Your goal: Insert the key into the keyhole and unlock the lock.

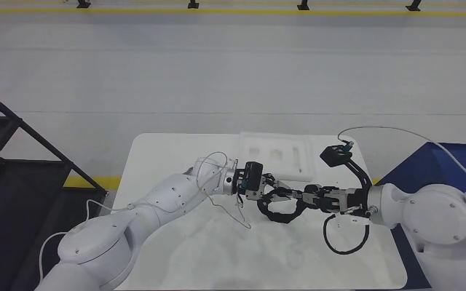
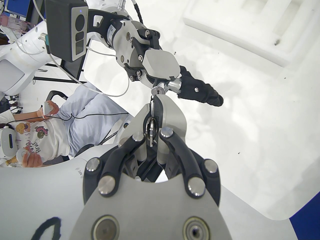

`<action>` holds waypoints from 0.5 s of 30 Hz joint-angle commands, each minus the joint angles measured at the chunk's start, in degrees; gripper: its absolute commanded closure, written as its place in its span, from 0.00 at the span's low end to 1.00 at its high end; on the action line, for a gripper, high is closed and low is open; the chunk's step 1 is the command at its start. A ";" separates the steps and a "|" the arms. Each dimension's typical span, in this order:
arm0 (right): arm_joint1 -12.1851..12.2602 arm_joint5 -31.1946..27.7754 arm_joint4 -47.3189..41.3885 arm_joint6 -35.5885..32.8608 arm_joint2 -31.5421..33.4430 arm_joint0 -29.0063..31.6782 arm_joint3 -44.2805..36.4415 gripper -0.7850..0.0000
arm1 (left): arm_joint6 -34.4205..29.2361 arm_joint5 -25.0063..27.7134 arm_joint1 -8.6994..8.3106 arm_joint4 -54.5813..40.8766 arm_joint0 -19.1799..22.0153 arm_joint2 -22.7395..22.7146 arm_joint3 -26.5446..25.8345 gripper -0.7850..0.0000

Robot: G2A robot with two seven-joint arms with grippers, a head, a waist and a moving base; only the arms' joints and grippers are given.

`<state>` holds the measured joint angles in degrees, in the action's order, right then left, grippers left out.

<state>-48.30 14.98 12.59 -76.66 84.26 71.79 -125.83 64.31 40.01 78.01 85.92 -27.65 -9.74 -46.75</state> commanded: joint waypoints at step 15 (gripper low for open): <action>0.00 0.00 0.00 0.00 0.00 0.00 0.00 0.96 | 0.00 0.00 0.00 0.00 0.00 0.00 0.00 1.00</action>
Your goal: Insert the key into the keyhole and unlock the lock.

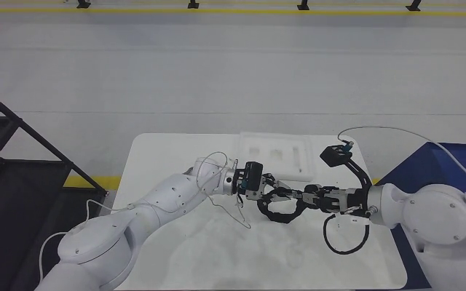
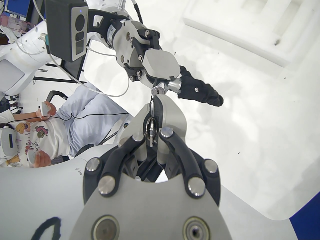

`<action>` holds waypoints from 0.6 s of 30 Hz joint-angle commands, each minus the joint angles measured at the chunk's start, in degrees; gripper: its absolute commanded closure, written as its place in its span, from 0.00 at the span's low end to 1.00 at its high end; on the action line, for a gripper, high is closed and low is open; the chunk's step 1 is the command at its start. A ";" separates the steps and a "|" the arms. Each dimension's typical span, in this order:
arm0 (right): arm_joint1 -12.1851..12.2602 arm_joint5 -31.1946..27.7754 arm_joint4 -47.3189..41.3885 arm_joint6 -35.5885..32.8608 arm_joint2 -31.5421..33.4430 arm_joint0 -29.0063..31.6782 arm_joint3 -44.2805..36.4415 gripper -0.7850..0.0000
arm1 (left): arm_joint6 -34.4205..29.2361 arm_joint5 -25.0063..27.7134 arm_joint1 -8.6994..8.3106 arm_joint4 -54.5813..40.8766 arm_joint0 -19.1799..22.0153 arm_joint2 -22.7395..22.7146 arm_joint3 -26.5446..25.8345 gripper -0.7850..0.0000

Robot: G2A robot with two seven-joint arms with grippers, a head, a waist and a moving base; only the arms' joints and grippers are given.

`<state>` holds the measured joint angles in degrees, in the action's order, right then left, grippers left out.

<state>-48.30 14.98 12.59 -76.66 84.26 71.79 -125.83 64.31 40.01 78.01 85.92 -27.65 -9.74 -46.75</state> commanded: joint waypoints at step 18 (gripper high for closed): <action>0.75 -3.72 3.94 0.50 0.24 2.32 -2.70 1.00 | -0.42 0.05 -3.35 5.74 -2.58 -3.84 -4.28 1.00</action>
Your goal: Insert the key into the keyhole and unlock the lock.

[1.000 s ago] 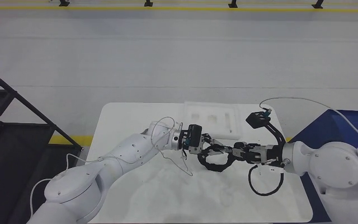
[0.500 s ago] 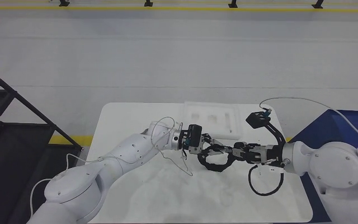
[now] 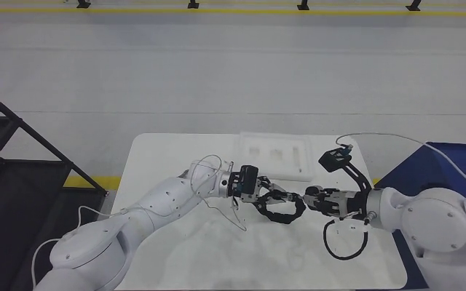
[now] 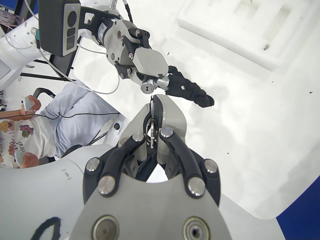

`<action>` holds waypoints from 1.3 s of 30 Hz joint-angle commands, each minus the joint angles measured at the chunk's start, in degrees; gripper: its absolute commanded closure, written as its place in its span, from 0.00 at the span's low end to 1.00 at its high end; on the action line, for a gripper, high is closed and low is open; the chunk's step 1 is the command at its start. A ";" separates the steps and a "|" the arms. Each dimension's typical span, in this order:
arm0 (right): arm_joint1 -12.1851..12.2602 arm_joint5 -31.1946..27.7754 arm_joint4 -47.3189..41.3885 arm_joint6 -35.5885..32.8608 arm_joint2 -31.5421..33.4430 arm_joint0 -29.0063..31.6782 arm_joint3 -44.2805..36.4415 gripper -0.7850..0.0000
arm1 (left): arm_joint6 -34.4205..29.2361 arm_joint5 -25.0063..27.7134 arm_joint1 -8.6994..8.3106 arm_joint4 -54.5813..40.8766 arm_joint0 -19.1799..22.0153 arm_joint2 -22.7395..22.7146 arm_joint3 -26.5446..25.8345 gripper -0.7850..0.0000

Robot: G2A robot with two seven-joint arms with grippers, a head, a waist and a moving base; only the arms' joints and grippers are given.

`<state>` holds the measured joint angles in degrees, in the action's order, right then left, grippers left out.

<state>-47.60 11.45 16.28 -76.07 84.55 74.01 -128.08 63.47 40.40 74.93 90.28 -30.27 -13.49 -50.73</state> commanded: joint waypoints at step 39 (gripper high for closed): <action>0.51 0.80 6.35 2.89 -5.94 -0.86 -4.68 1.00 | 1.13 -0.71 -1.59 4.55 -1.14 -3.59 -4.17 1.00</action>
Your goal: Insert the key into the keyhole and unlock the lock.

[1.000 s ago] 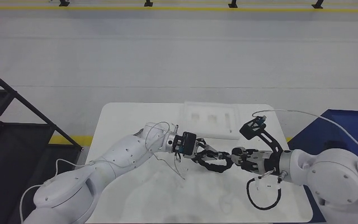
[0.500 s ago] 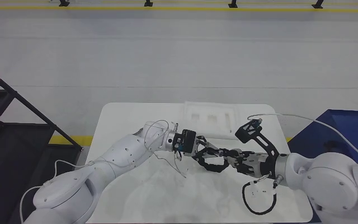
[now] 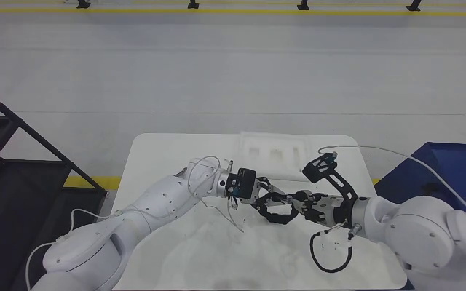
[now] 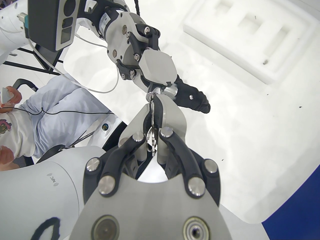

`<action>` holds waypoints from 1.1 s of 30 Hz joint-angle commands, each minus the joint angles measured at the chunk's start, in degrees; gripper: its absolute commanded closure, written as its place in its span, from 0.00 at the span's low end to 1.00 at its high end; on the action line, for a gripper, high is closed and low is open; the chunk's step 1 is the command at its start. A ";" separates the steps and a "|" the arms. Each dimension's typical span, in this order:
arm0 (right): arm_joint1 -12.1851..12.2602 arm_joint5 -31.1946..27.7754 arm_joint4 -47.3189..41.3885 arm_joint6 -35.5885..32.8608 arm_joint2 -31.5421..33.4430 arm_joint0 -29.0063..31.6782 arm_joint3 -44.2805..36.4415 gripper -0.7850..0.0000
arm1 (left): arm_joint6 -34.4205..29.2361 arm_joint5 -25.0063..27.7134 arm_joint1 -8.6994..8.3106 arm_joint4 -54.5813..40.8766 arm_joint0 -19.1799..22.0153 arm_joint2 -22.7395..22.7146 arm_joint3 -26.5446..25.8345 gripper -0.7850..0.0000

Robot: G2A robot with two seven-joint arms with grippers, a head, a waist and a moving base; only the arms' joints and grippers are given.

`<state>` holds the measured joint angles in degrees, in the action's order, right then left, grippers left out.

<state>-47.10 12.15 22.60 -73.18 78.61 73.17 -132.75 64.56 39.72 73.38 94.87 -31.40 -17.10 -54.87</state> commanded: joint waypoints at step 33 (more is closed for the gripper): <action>0.38 0.57 1.30 -5.80 -3.63 -3.92 0.75 1.00 | -0.73 0.73 -0.62 4.57 1.18 -0.11 -1.50 1.00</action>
<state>-46.72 12.77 23.93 -78.94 75.08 69.34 -132.03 63.82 40.46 72.73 99.48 -30.21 -17.16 -56.34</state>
